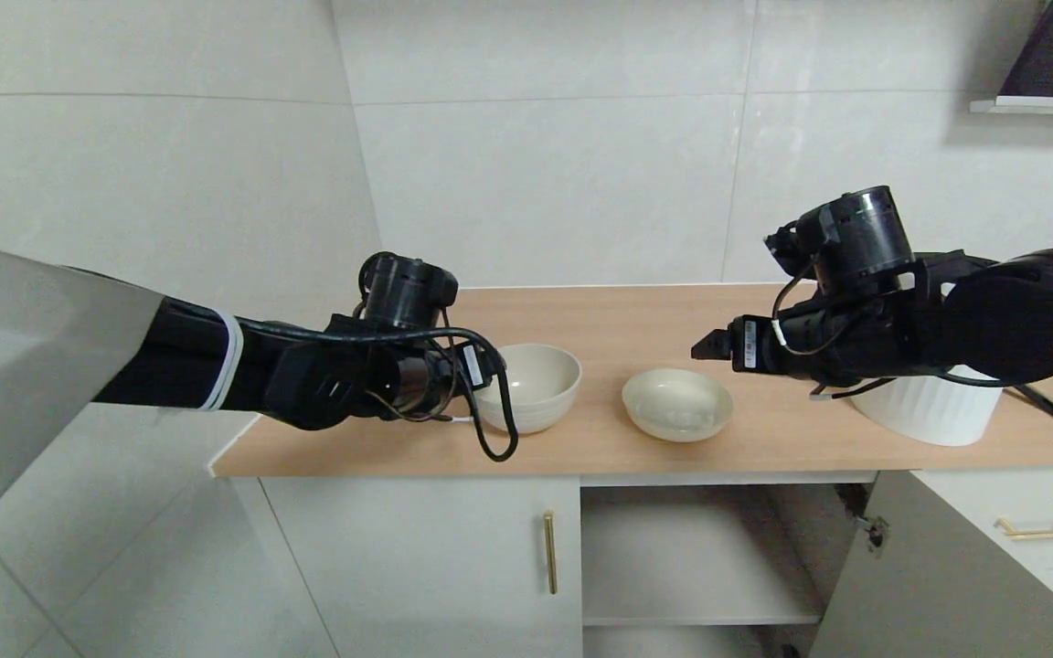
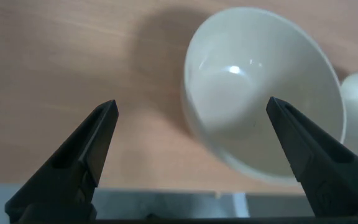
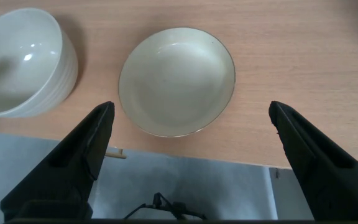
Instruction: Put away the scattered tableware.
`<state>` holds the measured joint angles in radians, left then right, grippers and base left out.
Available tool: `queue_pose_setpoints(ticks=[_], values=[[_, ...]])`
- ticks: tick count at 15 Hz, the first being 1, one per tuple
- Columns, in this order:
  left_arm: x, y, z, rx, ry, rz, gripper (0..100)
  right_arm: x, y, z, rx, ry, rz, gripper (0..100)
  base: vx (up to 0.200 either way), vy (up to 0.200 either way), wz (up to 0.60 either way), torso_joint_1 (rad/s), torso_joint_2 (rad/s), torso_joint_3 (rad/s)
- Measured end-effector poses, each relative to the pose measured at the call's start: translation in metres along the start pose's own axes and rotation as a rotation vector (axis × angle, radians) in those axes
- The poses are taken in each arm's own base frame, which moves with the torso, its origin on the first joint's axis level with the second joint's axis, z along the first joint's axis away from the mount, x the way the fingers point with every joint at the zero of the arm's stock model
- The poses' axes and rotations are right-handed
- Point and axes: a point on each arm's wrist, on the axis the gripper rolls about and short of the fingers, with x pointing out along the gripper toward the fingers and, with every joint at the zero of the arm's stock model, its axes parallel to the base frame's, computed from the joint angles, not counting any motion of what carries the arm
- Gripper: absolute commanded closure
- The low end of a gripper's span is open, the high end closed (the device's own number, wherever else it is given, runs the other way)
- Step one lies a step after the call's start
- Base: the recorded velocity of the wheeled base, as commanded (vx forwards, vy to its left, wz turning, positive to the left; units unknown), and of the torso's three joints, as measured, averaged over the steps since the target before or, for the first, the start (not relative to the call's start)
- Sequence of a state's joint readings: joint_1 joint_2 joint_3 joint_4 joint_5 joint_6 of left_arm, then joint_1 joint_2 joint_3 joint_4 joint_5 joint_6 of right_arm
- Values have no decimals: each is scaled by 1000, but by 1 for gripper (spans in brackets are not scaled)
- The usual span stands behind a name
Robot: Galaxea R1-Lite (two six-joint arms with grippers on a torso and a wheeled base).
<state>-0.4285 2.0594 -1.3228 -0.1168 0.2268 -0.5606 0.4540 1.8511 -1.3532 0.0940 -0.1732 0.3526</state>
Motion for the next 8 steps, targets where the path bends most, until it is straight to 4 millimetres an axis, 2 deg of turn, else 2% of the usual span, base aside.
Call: queue_pose_setpoints(ticks=[4,5,8], values=[[12,-2,-8,0,20,5,0,-2,1,-1,3,1,6,0,0,0,0,0,0,0],[13,-3,-8,0,20,5,100,-2,1,-1,4,0,8,0,0,0,0,0,0,0],[17,-3,-10,0,24,9,100,-3,3,-1,3,-1,9,0,0,0,0,0,0,0]])
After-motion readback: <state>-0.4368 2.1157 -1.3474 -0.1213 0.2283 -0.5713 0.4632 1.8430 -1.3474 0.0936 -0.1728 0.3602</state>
